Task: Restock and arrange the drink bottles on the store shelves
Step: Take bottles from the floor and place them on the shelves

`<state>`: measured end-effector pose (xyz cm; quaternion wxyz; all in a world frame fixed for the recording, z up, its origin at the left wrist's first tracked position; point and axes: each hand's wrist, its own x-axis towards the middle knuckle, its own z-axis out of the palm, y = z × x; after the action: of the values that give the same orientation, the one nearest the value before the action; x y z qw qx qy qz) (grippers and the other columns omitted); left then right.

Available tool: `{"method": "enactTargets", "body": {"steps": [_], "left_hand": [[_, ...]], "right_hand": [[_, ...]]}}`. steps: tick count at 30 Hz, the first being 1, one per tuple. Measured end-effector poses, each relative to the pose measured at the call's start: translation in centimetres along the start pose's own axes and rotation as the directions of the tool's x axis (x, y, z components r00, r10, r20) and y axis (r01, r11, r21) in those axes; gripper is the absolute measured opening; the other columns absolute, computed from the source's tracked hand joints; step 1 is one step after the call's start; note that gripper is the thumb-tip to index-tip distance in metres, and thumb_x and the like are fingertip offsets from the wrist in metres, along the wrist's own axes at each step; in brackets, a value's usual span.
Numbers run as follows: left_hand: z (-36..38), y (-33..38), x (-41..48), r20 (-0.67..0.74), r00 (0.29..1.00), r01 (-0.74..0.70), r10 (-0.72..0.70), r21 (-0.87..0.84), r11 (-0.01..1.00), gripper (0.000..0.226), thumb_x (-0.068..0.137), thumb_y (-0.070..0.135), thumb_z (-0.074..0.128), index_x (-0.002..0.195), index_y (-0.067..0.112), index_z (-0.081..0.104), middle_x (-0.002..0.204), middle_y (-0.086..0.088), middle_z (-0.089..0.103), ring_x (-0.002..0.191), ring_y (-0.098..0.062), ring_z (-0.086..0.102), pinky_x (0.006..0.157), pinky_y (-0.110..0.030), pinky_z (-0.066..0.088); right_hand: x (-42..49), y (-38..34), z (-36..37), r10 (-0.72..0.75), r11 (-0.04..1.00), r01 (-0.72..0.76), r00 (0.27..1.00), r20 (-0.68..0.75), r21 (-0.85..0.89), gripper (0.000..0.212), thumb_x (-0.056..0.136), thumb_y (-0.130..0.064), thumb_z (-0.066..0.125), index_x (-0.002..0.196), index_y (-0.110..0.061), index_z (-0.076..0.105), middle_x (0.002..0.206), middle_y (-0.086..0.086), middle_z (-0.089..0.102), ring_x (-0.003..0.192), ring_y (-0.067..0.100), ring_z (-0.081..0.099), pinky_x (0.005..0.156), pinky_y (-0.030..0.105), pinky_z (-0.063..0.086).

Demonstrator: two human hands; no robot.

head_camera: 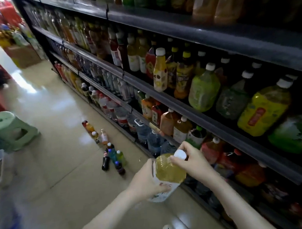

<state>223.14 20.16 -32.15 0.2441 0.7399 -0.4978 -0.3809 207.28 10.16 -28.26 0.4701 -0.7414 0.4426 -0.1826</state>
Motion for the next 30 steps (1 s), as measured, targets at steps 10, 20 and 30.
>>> {"method": "enactTargets", "body": {"steps": [10, 20, 30], "left_hand": [[-5.7, -9.0, 15.2, 0.252, 0.956, -0.145, 0.152, -0.045, 0.988, 0.082, 0.078, 0.046, 0.072, 0.145, 0.020, 0.032, 0.137, 0.016, 0.036, 0.124, 0.003, 0.033, 0.099, -0.006, 0.022], [-4.0, -16.3, 29.5, 0.266, 0.916, -0.324, 0.300, 0.054, 0.944, 0.059, 0.091, 0.012, 0.050, 0.146, 0.018, 0.029, 0.151, 0.002, 0.032, 0.138, -0.015, 0.032, 0.104, -0.012, 0.020], [0.4, -15.2, 38.0, 0.101, 0.689, -0.724, 0.718, 0.158, 0.672, 0.065, 0.085, 0.009, 0.036, 0.148, 0.006, 0.021, 0.156, -0.016, 0.019, 0.145, -0.027, 0.012, 0.117, -0.042, 0.015]], "right_hand": [[12.5, 2.5, 7.8, 0.230, 0.968, -0.245, 0.949, -0.216, -0.046, 0.033, 0.074, -0.028, 0.077, 0.076, -0.015, 0.047, 0.064, -0.004, 0.059, 0.061, 0.008, 0.053, 0.061, 0.031, 0.043], [21.8, 7.0, 14.0, 0.481, 0.867, -0.457, 0.659, -0.578, 0.201, 0.030, 0.077, -0.025, 0.077, 0.075, -0.017, 0.048, 0.067, -0.006, 0.061, 0.064, 0.010, 0.056, 0.055, 0.021, 0.039], [24.9, 11.6, 16.6, 0.538, 0.824, -0.410, 0.350, -0.767, 0.390, 0.026, 0.076, -0.026, 0.077, 0.079, -0.020, 0.052, 0.074, -0.008, 0.063, 0.073, 0.016, 0.061, 0.068, 0.032, 0.047]]}}
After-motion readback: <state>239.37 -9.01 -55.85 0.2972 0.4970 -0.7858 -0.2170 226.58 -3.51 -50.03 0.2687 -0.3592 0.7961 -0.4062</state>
